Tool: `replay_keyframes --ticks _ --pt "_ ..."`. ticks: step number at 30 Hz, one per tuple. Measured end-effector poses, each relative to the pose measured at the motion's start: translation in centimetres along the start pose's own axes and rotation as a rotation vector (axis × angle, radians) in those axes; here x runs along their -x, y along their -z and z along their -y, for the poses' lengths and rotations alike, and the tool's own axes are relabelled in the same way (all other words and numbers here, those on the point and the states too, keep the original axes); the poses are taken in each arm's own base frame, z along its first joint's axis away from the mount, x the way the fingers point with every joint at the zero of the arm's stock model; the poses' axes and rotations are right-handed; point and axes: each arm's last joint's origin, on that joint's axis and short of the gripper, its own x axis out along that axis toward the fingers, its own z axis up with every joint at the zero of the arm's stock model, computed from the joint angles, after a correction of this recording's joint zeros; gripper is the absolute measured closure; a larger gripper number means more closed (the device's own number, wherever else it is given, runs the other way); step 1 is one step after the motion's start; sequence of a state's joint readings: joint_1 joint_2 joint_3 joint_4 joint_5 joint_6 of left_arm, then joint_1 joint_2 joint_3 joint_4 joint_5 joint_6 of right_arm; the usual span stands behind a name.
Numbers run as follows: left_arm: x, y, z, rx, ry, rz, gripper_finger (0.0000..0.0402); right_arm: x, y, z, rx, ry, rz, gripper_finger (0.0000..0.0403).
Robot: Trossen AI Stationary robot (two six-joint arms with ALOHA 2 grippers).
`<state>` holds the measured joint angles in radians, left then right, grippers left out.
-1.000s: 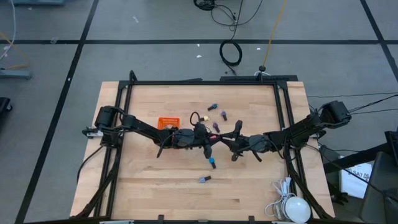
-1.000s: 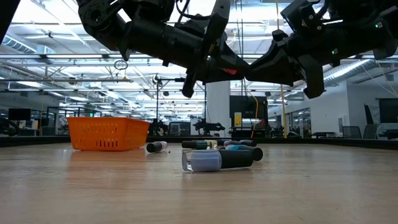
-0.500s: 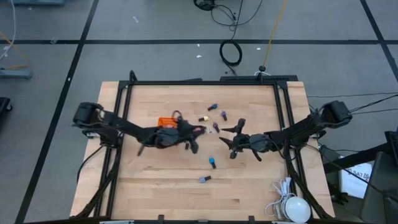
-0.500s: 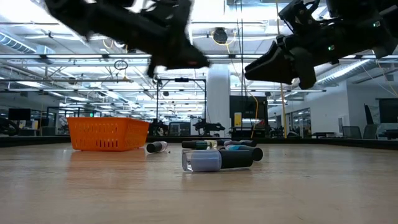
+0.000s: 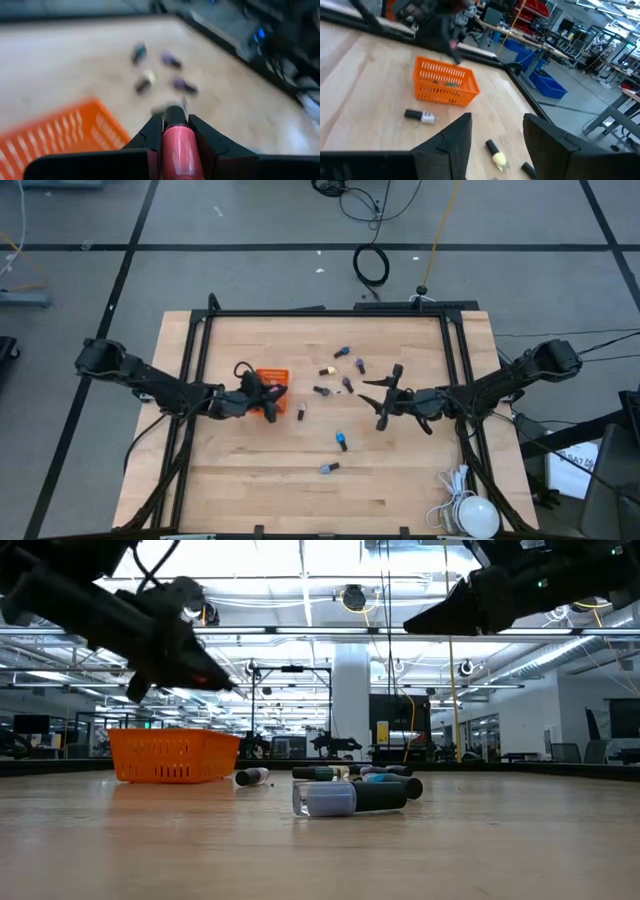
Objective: Pick & Place Nail Polish
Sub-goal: Put the pink nail polish into the orange basket
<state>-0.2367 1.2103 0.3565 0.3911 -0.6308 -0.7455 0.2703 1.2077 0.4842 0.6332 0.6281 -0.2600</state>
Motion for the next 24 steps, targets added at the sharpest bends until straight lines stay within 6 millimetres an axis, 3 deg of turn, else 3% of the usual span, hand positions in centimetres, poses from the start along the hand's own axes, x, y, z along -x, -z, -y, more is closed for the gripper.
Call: replay_keyframes --ticks 7,24 --pt "0.4 1.2 -1.2 0.053 -0.058 -0.172 0.0348 0.1 0.1 0.1 -0.005 -0.002 -0.01 0.0238" --pt "0.0 1.4 -1.8 0.089 -0.108 -0.191 0.0327 0.1 0.1 0.0 -0.003 -0.004 -0.014 0.0238"
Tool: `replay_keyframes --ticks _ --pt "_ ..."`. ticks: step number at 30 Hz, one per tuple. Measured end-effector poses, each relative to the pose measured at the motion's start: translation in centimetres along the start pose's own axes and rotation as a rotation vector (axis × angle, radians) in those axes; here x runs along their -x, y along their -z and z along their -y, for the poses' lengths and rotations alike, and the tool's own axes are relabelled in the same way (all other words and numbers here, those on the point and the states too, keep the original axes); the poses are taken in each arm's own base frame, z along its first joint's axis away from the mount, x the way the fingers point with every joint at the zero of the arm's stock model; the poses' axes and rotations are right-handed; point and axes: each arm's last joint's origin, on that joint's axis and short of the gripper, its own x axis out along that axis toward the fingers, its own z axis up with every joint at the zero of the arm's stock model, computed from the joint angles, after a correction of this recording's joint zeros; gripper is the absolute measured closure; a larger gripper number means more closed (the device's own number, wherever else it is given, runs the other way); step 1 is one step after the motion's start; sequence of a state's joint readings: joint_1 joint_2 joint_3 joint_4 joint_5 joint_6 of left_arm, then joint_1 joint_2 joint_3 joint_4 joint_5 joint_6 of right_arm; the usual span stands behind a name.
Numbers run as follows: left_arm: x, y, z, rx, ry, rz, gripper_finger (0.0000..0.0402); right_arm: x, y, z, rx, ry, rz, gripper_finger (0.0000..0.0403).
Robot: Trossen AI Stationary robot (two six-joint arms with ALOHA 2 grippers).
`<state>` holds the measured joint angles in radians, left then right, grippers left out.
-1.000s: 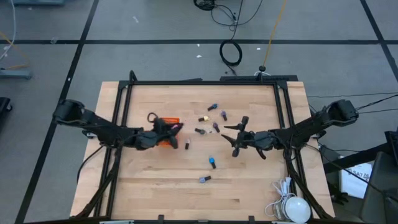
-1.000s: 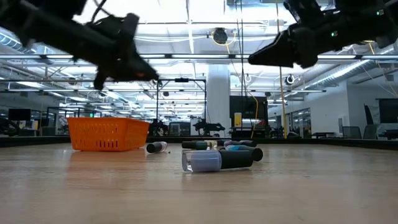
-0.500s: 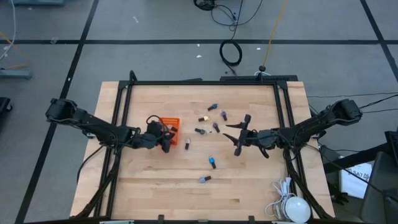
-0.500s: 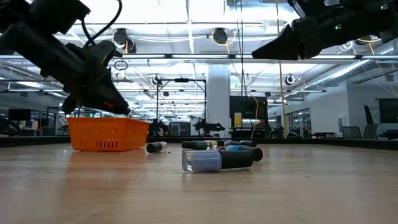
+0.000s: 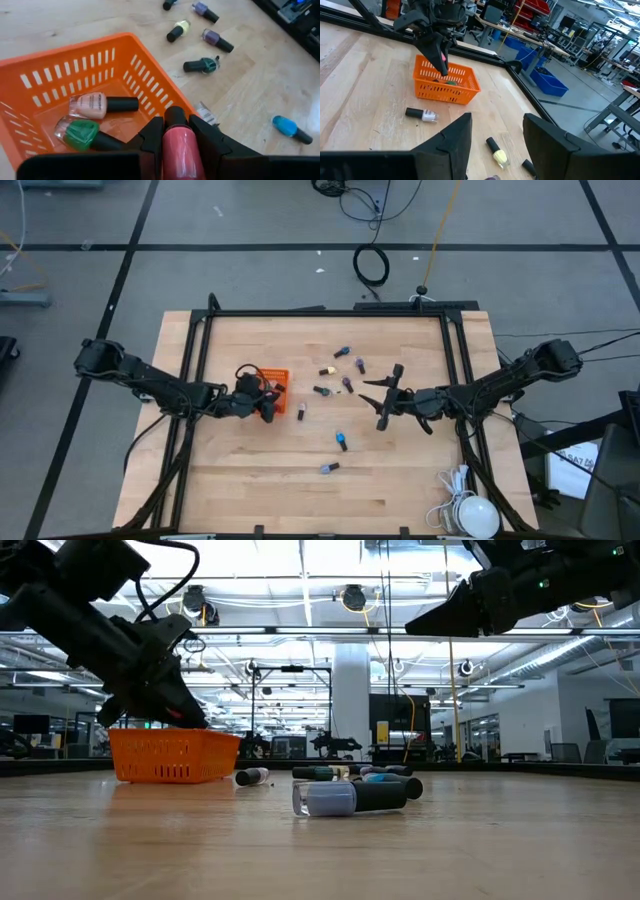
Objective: Pick & Place Nail Polish
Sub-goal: Put the pink nail polish into the orange basket, then put the top violet nail polish into the orange basket
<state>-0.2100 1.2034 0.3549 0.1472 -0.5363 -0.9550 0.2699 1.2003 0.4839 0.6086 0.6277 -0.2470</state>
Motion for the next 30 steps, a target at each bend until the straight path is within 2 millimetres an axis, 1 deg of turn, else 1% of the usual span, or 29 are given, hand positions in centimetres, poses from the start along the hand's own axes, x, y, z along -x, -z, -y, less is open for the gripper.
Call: replay_keyframes --ticks 4,7,10,18,21,26,30 --pt "-0.01 0.11 0.07 -0.004 0.026 -0.036 0.0331 0.0 -0.01 0.0 0.0 0.0 0.0 0.0238" --pt "-0.01 0.12 0.08 0.001 0.026 -0.038 0.0321 0.0 0.0 0.0 0.0 0.0 0.0 0.0238" --pt "-0.01 0.12 0.05 -0.004 0.022 -0.036 0.0299 0.0 0.0 0.0 0.0 0.0 0.0 0.0238" --pt "-0.18 -0.17 -0.18 -0.005 0.002 -0.017 0.0214 0.0 -0.01 0.0 -0.006 -0.001 0.0 0.0238" --pt "-0.29 -0.35 -0.32 0.0 -0.007 -0.012 0.0189 0.0 0.0 0.0 -0.011 -0.001 0.0 0.0238" --pt "-0.32 -0.41 -0.33 0.002 -0.006 -0.008 0.0168 -0.09 0.04 0.13 -0.024 0.005 -0.002 0.0238" --pt "-0.32 -0.53 -0.17 0.012 0.008 0.002 0.0165 -0.64 0.52 0.94 -0.127 0.045 -0.036 0.0238"
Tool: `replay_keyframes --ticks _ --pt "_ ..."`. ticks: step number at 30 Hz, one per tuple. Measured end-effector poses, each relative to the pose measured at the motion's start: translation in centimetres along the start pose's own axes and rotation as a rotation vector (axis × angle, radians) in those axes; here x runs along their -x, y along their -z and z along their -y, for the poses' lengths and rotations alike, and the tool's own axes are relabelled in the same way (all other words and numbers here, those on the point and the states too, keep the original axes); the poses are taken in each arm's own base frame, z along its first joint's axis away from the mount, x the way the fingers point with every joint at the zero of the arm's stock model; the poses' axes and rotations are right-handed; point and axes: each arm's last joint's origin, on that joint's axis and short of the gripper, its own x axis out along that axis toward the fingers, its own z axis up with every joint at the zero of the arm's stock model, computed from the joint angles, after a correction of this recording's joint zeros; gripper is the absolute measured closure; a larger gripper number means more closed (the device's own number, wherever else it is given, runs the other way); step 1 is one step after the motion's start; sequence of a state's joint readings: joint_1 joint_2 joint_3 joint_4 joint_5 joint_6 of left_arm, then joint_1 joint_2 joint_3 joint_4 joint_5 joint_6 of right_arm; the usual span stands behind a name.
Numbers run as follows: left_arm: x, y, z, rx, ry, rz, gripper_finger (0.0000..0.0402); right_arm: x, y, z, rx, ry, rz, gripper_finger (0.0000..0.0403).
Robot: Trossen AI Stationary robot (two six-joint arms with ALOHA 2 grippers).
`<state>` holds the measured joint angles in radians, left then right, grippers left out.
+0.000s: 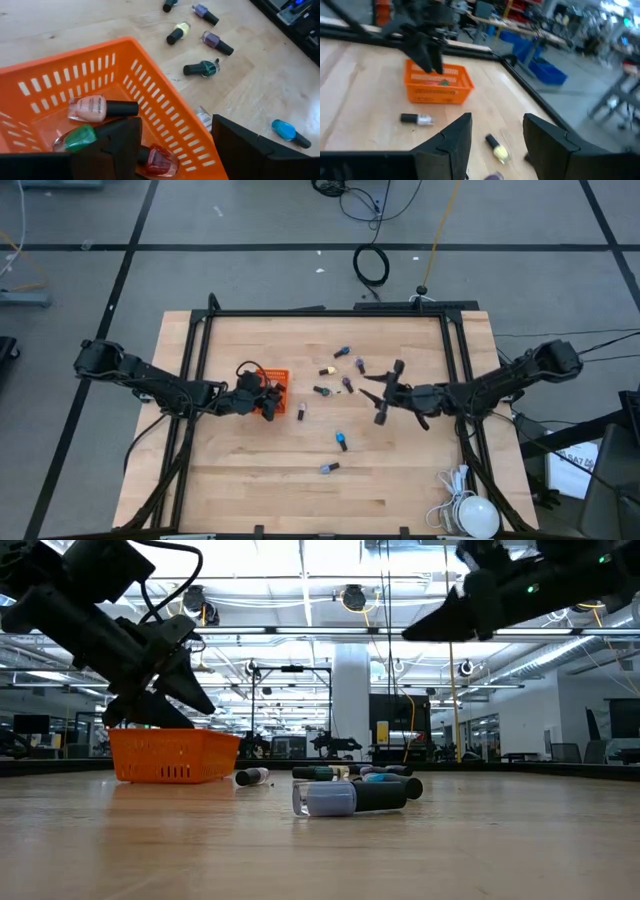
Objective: Pick & Place Nail Polish
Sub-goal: Put the top violet nail polish into the orange basket
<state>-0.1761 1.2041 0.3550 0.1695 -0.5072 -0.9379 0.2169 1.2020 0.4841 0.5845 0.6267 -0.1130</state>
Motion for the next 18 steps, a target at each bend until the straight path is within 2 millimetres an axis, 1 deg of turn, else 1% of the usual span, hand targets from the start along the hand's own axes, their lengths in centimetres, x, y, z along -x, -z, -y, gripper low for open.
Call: replay_keyframes --ticks 6,13,16,18 --pt "0.0 -0.1 0.2 0.01 0.014 0.01 0.0165 -1.5 2.0 1.2 -0.111 0.08 -0.129 0.0238" --pt "0.0 -0.1 0.2 0.009 0.014 0.01 0.0165 -3.7 5.0 2.3 -0.15 0.183 -0.267 0.0238" --pt "0.0 -0.1 0.2 -0.018 0.014 0.01 0.0165 -4.6 6.4 2.9 -0.188 0.23 -0.314 0.0238" --pt "0.0 -0.1 0.2 -0.03 0.015 0.011 0.0165 -5.2 7.4 3.3 -0.211 0.232 -0.355 0.0238"
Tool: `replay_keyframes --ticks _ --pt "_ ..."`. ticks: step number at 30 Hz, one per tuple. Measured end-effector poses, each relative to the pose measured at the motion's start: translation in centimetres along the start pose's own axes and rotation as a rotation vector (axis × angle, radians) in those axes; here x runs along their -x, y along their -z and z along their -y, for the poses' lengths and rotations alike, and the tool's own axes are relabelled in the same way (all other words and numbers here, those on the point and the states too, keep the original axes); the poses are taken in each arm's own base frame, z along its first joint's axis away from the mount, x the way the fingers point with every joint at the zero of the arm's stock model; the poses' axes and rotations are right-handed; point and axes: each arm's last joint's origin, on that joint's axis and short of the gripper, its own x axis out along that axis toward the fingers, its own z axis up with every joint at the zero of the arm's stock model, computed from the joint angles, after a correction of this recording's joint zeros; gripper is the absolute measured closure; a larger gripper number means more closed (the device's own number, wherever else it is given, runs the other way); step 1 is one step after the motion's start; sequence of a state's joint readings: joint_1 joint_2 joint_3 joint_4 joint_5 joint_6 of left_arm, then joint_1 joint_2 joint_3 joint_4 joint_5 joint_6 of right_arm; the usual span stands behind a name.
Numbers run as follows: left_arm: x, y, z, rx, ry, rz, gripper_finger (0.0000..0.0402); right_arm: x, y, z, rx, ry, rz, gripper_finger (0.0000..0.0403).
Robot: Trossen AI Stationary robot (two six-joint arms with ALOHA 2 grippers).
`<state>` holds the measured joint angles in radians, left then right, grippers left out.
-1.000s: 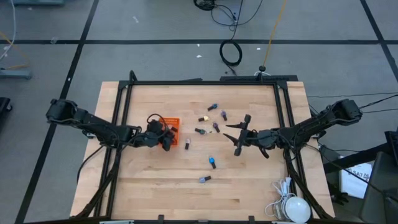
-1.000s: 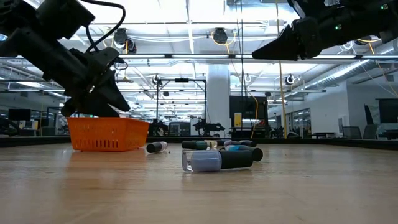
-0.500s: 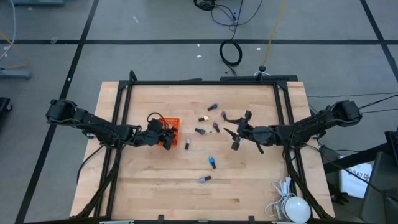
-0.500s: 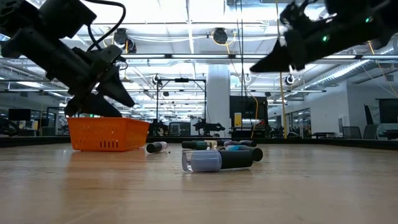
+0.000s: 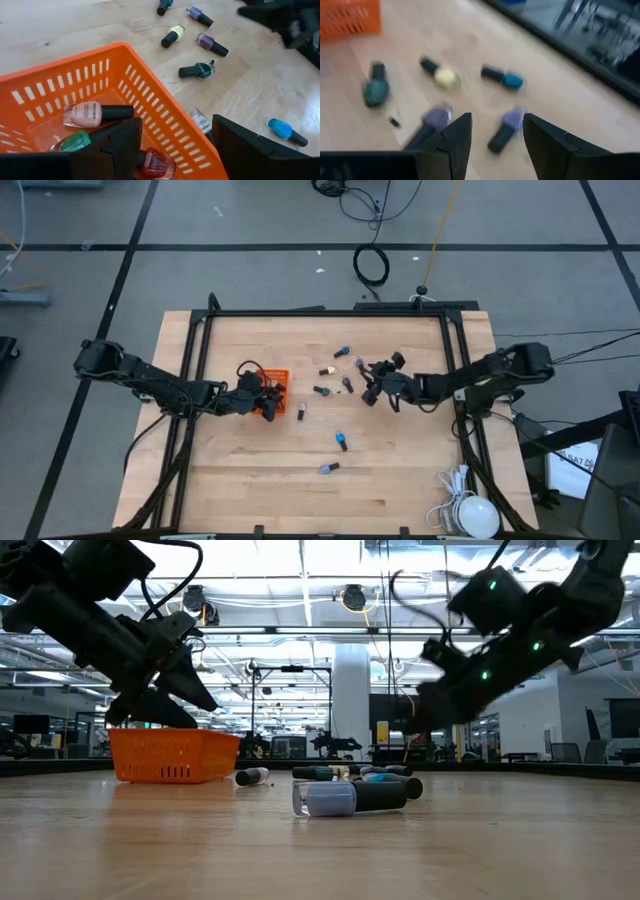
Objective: Pick & Place Nail Polish
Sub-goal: Put the top violet nail polish into the orange basket
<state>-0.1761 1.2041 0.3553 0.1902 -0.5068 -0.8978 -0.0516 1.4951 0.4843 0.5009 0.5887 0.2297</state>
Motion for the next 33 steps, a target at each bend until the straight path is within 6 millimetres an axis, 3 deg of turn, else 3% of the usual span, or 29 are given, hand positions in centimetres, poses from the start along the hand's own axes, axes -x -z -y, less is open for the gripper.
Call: replay_keyframes --ticks 10,24,33 --pt "0.1 -0.9 1.1 -0.014 0.1 0.087 0.0165 -3.4 2.1 1.4 -0.102 -0.029 -0.098 0.0238" --pt "0.7 -2.7 2.8 -0.143 0.25 0.269 0.0165 -5.0 2.8 2.9 -0.141 -0.056 -0.134 0.0238" --pt "0.8 -2.7 2.9 -0.153 0.261 0.28 0.0165 -5.7 3.6 2.8 -0.082 -0.052 -0.141 0.0241"
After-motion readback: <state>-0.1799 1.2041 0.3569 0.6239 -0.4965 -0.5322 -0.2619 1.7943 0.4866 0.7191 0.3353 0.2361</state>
